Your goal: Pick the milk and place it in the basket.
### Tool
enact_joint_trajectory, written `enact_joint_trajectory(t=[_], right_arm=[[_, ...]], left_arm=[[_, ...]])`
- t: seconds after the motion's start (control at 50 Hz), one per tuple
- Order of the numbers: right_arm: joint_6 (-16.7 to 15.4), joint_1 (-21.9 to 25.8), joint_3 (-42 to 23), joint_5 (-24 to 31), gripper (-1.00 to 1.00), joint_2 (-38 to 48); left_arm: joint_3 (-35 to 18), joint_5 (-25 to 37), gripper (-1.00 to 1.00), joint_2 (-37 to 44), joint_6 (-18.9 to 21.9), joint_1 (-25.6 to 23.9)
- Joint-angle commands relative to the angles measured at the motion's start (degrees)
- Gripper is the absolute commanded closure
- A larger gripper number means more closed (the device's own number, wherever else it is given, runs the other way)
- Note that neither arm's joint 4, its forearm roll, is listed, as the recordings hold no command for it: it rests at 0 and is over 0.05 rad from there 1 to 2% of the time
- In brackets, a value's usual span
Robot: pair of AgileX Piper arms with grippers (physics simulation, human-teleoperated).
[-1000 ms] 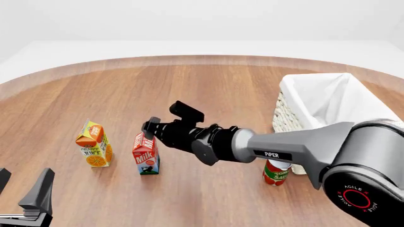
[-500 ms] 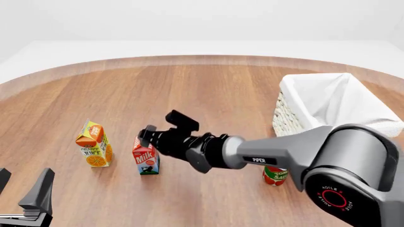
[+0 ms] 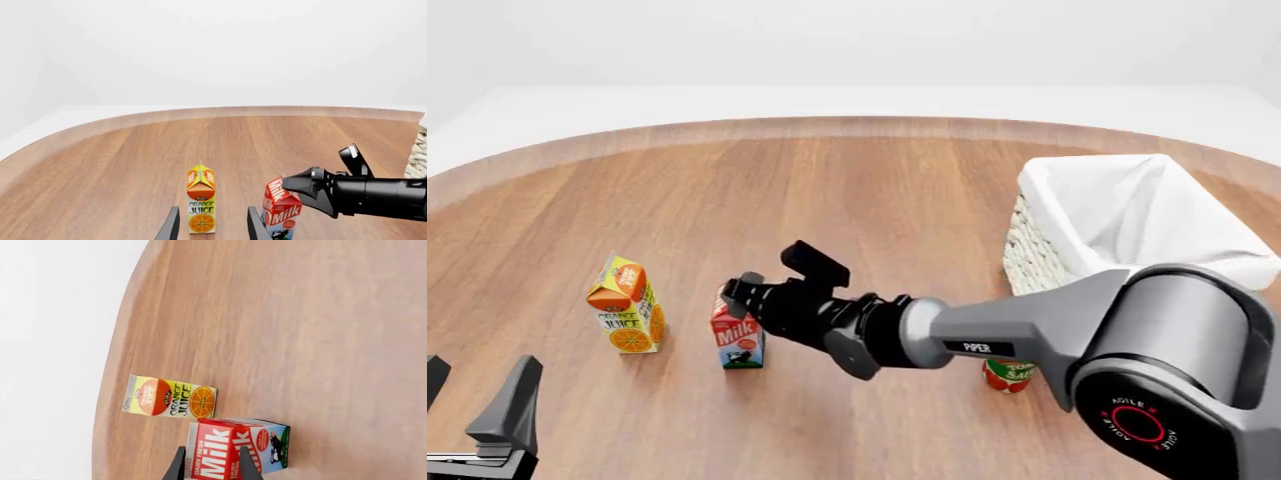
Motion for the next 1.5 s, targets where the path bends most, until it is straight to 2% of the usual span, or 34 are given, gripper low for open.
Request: enact_joint_trajectory(t=[0.02,0.24,0.28,0.32,0.74,0.8,0.86,0.96,1.0,1.04,1.06,1.1,1.18,1.2,1.24,1.28,1.34,1.36,1.42,1.44,1.5], right_arm=[[0.2,1.5,1.3,-0.4,1.0,2.1],[-2.2,0.4,2.4,-0.1,1.0,-2.8],[-4.6,1.1,2.7,0.3,1.0,-4.9],[-4.3,0.7,3.4,-0.1,1.0,-6.3],[-8.8,-0.4,8.8,1.0,1.0,-16.8],[-10.6,-0.5,9.2,2.1,1.0,-19.2],[-10.8,-0.7,9.6,2.3,1.0,-20.3],[-13.9,-0.9,9.7,4.4,1.0,-23.1],[-13.8,-1.0,10.4,4.7,1.0,-24.3],[-15.8,-0.6,10.4,6.1,1.0,-25.8],[-15.5,-0.8,10.7,6.1,1.0,-26.2],[-17.1,-0.9,10.7,7.2,1.0,-27.9],[-17.7,-1.4,11.1,8.1,1.0,-29.8],[-19.2,-1.4,10.8,9.0,1.0,-30.4],[-19.2,-2.0,11.2,9.4,1.0,-31.4],[-21.4,-2.6,10.8,10.7,1.0,-32.5],[-21.1,-3.0,11.6,10.7,1.0,-33.3],[-22.6,-3.3,11.5,11.7,1.0,-33.8],[-22.4,-3.3,12.1,11.9,1.0,-34.8],[-23.6,-3.3,11.8,12.7,1.0,-35.1],[-24.2,-3.6,12.1,13.4,1.0,-36.4]], left_arm=[[0.0,0.0,-1.0,0.0,0.0,0.0],[0.0,0.0,-1.0,0.0,0.0,0.0],[0.0,0.0,-1.0,0.0,0.0,0.0],[0.0,0.0,-1.0,0.0,0.0,0.0],[0.0,0.0,-1.0,0.0,0.0,0.0],[0.0,0.0,-1.0,0.0,0.0,0.0],[0.0,0.0,-1.0,0.0,0.0,0.0],[0.0,0.0,-1.0,0.0,0.0,0.0],[0.0,0.0,-1.0,0.0,0.0,0.0],[0.0,0.0,-1.0,0.0,0.0,0.0],[0.0,0.0,-1.0,0.0,0.0,0.0],[0.0,0.0,-1.0,0.0,0.0,0.0],[0.0,0.0,-1.0,0.0,0.0,0.0],[0.0,0.0,-1.0,0.0,0.0,0.0],[0.0,0.0,-1.0,0.0,0.0,0.0],[0.0,0.0,-1.0,0.0,0.0,0.0],[0.0,0.0,-1.0,0.0,0.0,0.0],[0.0,0.0,-1.0,0.0,0.0,0.0],[0.0,0.0,-1.0,0.0,0.0,0.0],[0.0,0.0,-1.0,0.0,0.0,0.0],[0.0,0.0,-1.0,0.0,0.0,0.0]])
